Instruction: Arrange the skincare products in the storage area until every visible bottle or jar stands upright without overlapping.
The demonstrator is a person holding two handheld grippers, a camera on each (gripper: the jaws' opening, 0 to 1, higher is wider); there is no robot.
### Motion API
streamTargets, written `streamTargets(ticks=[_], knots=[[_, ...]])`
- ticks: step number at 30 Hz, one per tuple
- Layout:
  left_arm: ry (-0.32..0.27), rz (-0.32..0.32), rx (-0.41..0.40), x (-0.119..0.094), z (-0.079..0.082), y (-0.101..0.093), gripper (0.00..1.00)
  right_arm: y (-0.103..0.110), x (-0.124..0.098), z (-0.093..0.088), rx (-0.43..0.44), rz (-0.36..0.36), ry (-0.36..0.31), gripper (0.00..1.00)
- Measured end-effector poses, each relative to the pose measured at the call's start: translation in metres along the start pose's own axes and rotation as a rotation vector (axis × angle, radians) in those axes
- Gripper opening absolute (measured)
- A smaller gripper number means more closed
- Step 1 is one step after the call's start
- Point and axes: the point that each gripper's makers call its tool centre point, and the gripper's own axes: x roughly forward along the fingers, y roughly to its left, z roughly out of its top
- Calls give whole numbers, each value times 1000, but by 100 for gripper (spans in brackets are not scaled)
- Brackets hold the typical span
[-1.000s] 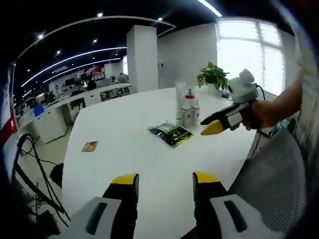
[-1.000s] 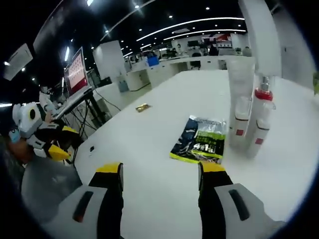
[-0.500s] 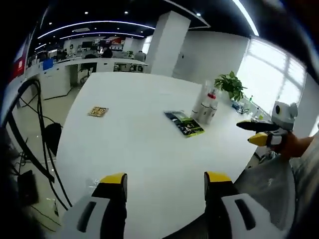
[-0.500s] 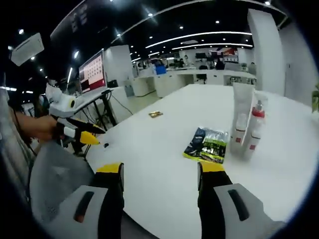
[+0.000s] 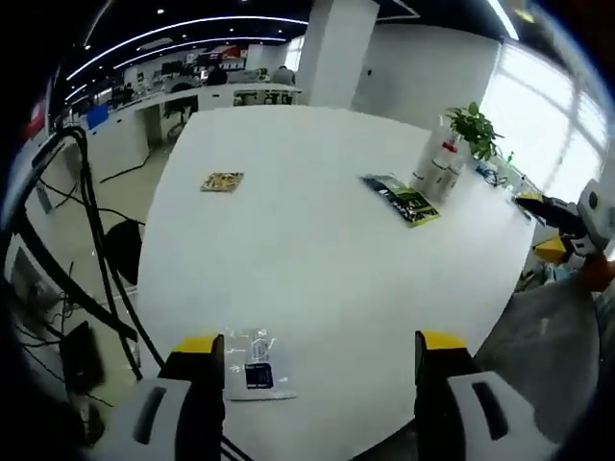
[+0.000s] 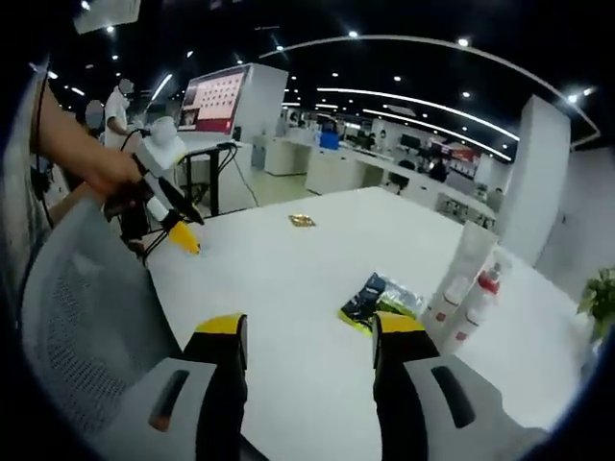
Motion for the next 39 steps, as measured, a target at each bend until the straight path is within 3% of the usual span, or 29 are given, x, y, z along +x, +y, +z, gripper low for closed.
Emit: streamTargets(ticks=[4,10,12,22,24,31,35,39], knots=[[11,38,85,8,0,10,79,3,2,1,19,23,-5,49],[67,88,71,13,-6,28,71,-3,2,0,60,9,-3,48],[84,86,62,15,-8,30,66,-2,1,0,50,8,-3,48],[163,101,99,24,-24,36,59,2,1,1,4,8,-4,44],[145,97,67,23,-22,37,57,1,1,1,1,6,0,44],[132,97,68,22,-23,37,56,3,1,1,-12,11,5,41],[113,98,57,21,-23,34,43,4,2,1,-17,14,3,41],[112,96,60,22,-24,33,42,5,2,0,-20,19,11,41]])
